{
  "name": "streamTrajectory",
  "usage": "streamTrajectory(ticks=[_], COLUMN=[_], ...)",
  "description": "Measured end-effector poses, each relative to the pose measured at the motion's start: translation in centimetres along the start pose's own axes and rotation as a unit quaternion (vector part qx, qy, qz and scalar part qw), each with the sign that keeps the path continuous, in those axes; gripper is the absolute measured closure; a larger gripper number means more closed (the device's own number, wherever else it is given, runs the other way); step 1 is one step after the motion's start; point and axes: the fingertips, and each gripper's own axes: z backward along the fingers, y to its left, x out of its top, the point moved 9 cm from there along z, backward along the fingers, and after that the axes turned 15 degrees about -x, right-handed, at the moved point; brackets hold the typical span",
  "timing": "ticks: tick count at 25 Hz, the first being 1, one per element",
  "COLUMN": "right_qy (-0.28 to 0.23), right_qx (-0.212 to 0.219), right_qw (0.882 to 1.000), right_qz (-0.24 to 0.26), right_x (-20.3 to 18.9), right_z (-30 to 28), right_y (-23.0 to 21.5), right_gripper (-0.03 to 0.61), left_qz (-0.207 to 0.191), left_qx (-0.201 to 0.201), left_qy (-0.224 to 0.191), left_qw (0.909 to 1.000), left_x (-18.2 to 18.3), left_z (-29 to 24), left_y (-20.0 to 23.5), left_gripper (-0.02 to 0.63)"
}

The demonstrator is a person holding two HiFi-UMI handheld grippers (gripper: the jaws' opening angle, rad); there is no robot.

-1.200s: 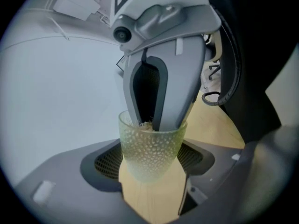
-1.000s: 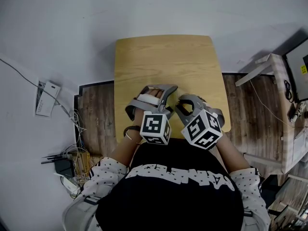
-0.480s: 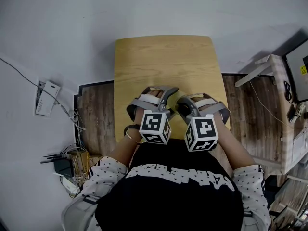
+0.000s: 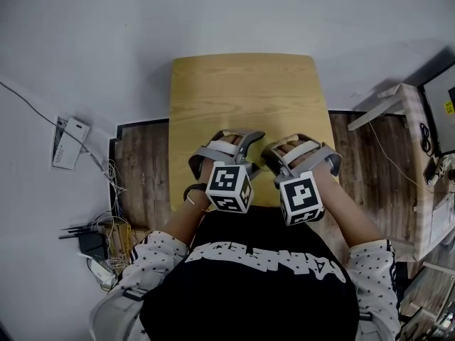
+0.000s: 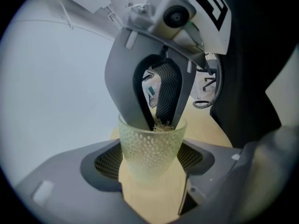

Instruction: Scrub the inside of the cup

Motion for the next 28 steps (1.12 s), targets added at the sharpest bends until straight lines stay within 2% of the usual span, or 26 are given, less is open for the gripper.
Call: streamTrajectory(ticks=[9,14,20,24,28], right_qy=[-0.004,-0.007,-0.016,-0.027,-0.035], right_qx=[-0.005,0.001,0.02,0.031,0.044], right_qw=[0.997,0.99,0.974,0.964,0.946], right_qz=[-0.083,-0.138,-0.226,-0.261,-0.32], right_x=[-0.3,-0.8,-1.2,-1.5,-1.7], right_z=[-0.4,-0.3,-0.3,-0.1,-0.1], right_y=[-0.2,-0.2,-0.5,-0.5,-0.5], right_gripper=[0.529,0.53,0.531,0.531,0.531], left_qz=[-0.015,-0.025,-0.032,-0.037,-0.042], left_qx=[0.019,0.023,0.029,0.032,0.034], left_qy=[0.022,0.027,0.025,0.025,0.026], left_qw=[0.9995,0.999,0.9987,0.9985,0.9982], left_x=[-0.1,0.2,0.2,0.4,0.4], left_z=[0.3,0.2,0.3,0.3,0.3], left_y=[0.1,0.0,-0.1,-0.3,-0.5], left_gripper=[0.253,0.253,0.253,0.253,0.253])
